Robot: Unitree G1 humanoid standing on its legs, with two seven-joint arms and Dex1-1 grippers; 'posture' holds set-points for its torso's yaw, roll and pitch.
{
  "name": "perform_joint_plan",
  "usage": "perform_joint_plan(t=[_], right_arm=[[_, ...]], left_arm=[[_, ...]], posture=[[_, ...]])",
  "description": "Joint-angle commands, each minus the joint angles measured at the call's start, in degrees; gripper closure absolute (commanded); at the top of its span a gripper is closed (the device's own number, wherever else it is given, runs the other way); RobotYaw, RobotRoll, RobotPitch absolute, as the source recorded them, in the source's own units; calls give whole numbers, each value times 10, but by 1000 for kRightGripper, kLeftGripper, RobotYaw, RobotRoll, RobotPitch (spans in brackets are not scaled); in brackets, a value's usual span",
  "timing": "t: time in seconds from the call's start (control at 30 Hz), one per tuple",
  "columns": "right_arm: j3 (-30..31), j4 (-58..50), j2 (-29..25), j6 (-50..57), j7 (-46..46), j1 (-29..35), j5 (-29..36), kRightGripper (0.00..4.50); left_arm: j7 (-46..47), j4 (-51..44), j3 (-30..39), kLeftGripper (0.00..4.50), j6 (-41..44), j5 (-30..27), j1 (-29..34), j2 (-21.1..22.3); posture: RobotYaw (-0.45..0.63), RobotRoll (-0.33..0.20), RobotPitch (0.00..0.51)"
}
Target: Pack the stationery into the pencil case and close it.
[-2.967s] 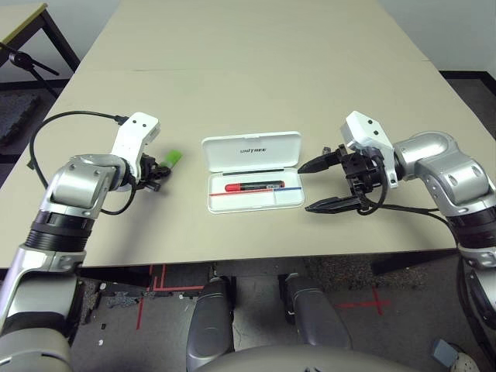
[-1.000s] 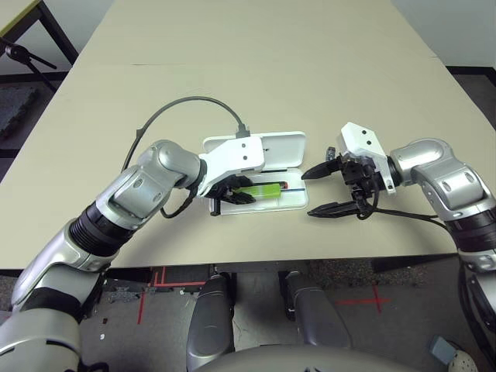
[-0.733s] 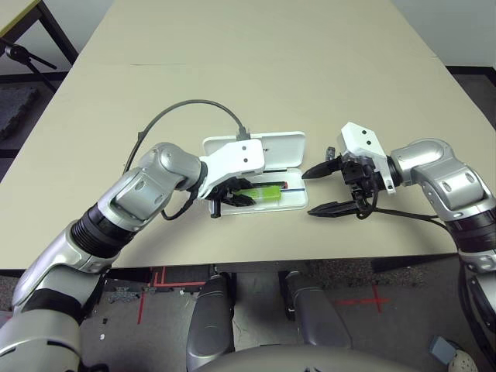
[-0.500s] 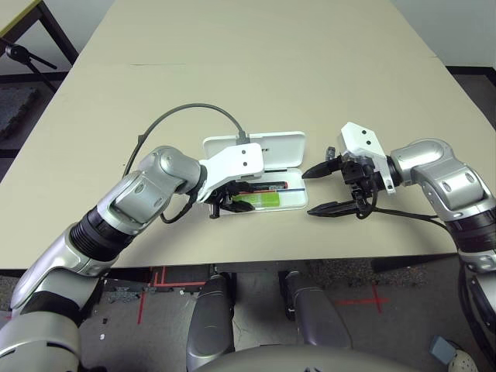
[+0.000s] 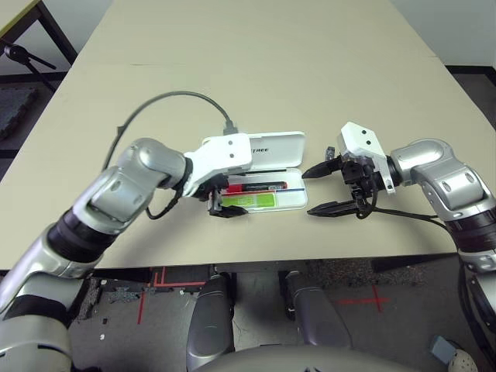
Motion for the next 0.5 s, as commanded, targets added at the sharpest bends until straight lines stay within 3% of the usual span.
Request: perform_joint_plan(t=[0.03,0.2,0.4,0.5], right_arm=[[-9,-13,-7,5,0,12,7,0],[-41,-27,-1,28,-22,16,34,0],[-101,-46,11,100,-102,12,68,0],[-149,-37,39,163,-209,-13,71,0]], left_arm=[[-20,-26,43,13,-6,-32,22,30],[-15,-34,71,13,-11,-43,48,51],[0,-39,70,13,-16,-41,65,46],[6,-34,65,13,-23,-35,70,43]], posture=[[-54,0,205],[-42,0,201],[-45,0,197],[-53,0,196]])
